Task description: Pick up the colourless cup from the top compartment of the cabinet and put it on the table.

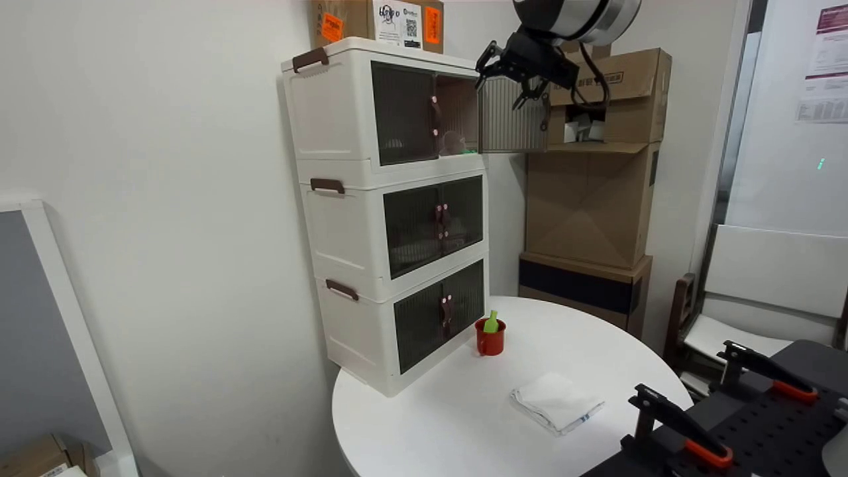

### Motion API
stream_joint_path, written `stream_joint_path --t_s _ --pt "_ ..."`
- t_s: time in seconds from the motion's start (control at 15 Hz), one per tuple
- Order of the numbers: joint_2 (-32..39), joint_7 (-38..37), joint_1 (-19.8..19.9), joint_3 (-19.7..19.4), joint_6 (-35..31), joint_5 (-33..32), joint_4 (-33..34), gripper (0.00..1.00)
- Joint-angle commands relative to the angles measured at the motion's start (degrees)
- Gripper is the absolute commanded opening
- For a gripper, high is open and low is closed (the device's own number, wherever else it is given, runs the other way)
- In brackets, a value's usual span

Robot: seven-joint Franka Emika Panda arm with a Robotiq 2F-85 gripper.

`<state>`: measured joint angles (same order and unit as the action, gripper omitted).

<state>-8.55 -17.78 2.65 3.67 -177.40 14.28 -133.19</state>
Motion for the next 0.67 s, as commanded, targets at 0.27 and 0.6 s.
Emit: stream_joint_path --t_s 0.27,0.6 --pt "12.83 1.90 -0.71 -0.93 -2.22 6.41 12.92 1.00" --pt "18.93 4.11 2.00 0.65 -1.59 10.01 19.73 1.00"
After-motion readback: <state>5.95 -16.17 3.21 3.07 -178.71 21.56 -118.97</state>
